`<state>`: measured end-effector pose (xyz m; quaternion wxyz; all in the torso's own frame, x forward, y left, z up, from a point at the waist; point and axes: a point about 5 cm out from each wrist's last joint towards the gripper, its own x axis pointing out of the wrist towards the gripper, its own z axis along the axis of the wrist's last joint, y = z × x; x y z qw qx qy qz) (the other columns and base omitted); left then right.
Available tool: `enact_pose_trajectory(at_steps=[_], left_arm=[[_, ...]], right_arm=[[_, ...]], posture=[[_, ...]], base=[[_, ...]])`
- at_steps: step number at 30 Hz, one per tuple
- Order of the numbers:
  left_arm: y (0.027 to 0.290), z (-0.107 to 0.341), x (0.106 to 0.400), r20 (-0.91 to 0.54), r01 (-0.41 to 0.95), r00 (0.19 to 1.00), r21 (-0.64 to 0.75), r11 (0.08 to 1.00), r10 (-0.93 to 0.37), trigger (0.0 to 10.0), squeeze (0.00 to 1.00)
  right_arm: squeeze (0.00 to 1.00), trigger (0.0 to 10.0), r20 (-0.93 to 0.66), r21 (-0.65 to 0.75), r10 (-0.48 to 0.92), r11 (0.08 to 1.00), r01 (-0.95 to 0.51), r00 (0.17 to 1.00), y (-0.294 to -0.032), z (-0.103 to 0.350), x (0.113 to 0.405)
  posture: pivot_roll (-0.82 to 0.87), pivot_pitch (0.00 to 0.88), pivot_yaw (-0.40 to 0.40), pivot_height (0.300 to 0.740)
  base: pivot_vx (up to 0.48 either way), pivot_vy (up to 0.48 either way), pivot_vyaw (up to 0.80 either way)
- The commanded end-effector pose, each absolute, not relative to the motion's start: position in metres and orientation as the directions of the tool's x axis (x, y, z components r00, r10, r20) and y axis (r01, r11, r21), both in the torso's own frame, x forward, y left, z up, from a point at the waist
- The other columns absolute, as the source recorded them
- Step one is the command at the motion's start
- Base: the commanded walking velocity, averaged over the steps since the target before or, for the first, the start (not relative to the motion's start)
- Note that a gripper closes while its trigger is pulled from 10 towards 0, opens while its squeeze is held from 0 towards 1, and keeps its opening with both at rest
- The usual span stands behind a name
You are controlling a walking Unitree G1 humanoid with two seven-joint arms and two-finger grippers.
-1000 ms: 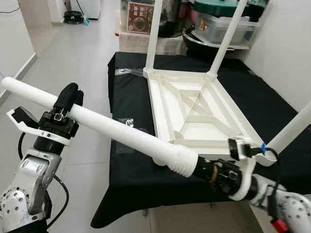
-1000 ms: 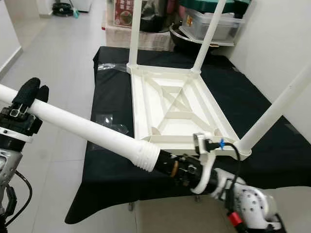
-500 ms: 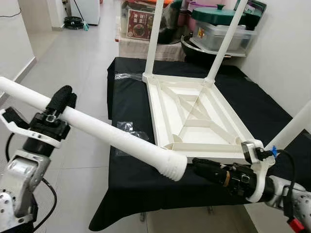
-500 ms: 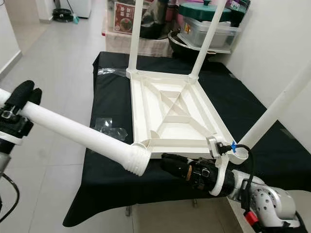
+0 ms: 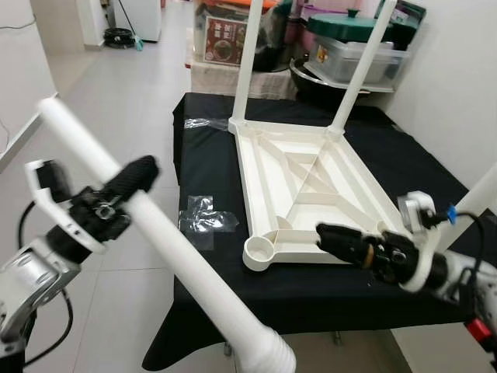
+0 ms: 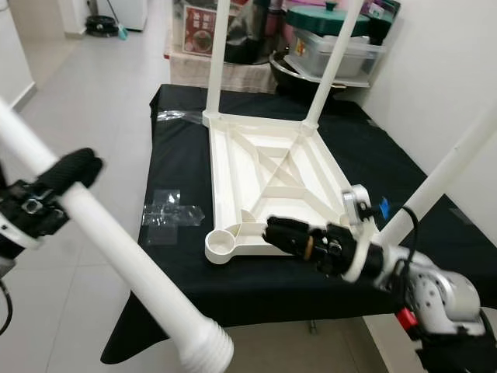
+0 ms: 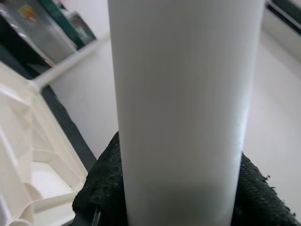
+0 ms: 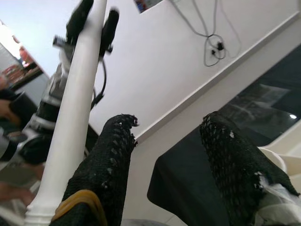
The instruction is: Building children table
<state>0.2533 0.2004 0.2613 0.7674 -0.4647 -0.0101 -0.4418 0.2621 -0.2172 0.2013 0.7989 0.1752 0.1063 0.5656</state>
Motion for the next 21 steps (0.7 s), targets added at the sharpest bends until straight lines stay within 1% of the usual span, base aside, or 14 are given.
enact_pose_trajectory(at_steps=[1, 2, 3, 4, 6, 7, 8, 9, 10, 11, 15, 16, 17, 21], left_arm=[[0.196, 0.266, 0.255, 0.423, 0.714, 0.559, -0.683, 0.154, -0.713, 10.0, 0.0], [0.195, 0.268, 0.255, 0.409, 0.731, 0.534, -0.663, 0.16, -0.74, 10.0, 0.0], [0.195, 0.268, 0.255, 0.409, 0.731, 0.534, -0.663, 0.16, -0.74, 10.0, 0.0], [0.194, 0.27, 0.257, 0.38, 0.762, 0.484, -0.627, 0.165, -0.789, 10.0, 0.0], [0.194, 0.27, 0.257, 0.38, 0.762, 0.484, -0.627, 0.165, -0.789, 10.0, 0.0], [0.193, 0.272, 0.258, 0.367, 0.773, 0.464, -0.612, 0.166, -0.806, 10.0, 0.0], [0.193, 0.272, 0.258, 0.367, 0.773, 0.464, -0.612, 0.166, -0.806, 10.0, 0.0], [0.191, 0.273, 0.26, 0.347, 0.786, 0.437, -0.595, 0.165, -0.83, 10.0, 0.0], [0.191, 0.273, 0.26, 0.347, 0.786, 0.437, -0.595, 0.165, -0.83, 10.0, 0.0], [0.186, 0.273, 0.266, 0.326, 0.798, 0.411, -0.58, 0.163, -0.851, 10.0, 0.0], [0.18, 0.274, 0.275, 0.301, 0.813, 0.369, -0.563, 0.149, -0.879, 10.0, 0.0], [0.173, 0.275, 0.281, 0.287, 0.828, 0.318, -0.548, 0.117, -0.903, 10.0, 0.0], [0.173, 0.275, 0.281, 0.287, 0.828, 0.318, -0.548, 0.117, -0.903, 10.0, 0.0], [0.159, 0.275, 0.29, 0.235, 0.852, 0.25, -0.514, 0.098, -0.939, 10.0, 0.0]], right_arm=[[0.0, 10.0, 0.02, 0.376, 0.949, 0.284, -0.882, 0.314, -0.217, 0.204, 0.263], [0.0, 10.0, 0.045, 0.376, 0.956, 0.252, -0.892, 0.289, -0.212, 0.208, 0.264], [0.0, 10.0, 0.045, 0.376, 0.956, 0.252, -0.892, 0.289, -0.212, 0.208, 0.264], [0.0, 10.0, 0.078, 0.371, 0.971, 0.183, -0.91, 0.227, -0.198, 0.215, 0.264], [0.0, 10.0, 0.078, 0.371, 0.971, 0.183, -0.91, 0.227, -0.198, 0.215, 0.264], [0.0, 10.0, 0.085, 0.365, 0.976, 0.155, -0.918, 0.199, -0.191, 0.217, 0.263], [0.0, 10.0, 0.085, 0.365, 0.976, 0.155, -0.918, 0.199, -0.191, 0.217, 0.263], [0.0, 10.0, 0.097, 0.359, 0.982, 0.116, -0.926, 0.161, -0.183, 0.219, 0.263], [0.0, 10.0, 0.097, 0.359, 0.982, 0.116, -0.926, 0.161, -0.183, 0.219, 0.263], [0.0, 10.0, 0.106, 0.357, 0.987, 0.077, -0.931, 0.122, -0.172, 0.221, 0.266], [0.0, 10.0, 0.112, 0.36, 0.991, 0.025, -0.932, 0.069, -0.158, 0.222, 0.272], [0.0, 10.0, 0.105, 0.363, 0.994, -0.033, -0.931, 0.005, -0.145, 0.224, 0.276], [0.0, 10.0, 0.105, 0.363, 0.994, -0.033, -0.931, 0.005, -0.145, 0.224, 0.276], [0.0, 10.0, 0.101, 0.377, 0.993, -0.091, -0.922, -0.057, -0.128, 0.228, 0.282]], posture=[[0.08, 0.049, -0.118, 0.74], [0.07, 0.049, -0.116, 0.74], [0.07, 0.049, -0.116, 0.74], [0.07, 0.051, -0.112, 0.74], [0.07, 0.051, -0.112, 0.74], [0.08, 0.054, -0.108, 0.74], [0.08, 0.054, -0.108, 0.74], [0.07, 0.053, -0.11, 0.74], [0.07, 0.053, -0.11, 0.74], [0.07, 0.054, -0.11, 0.74], [0.07, 0.059, -0.11, 0.74], [0.07, 0.061, -0.113, 0.74], [0.07, 0.061, -0.113, 0.74], [0.07, 0.06, -0.118, 0.74]], base=[[0.0, 0.0, 0.0], [0.0, 0.0, 0.0], [0.0, 0.0, 0.0], [0.0, 0.0, 0.0], [0.0, 0.0, 0.0], [0.0, 0.0, 0.0], [0.0, 0.0, 0.0], [0.0, 0.0, 0.0], [0.0, 0.0, 0.0], [0.0, 0.0, 0.0], [0.0, 0.0, 0.0], [0.0, 0.0, 0.0], [0.0, 0.0, 0.0], [0.0, 0.0, 0.0]])
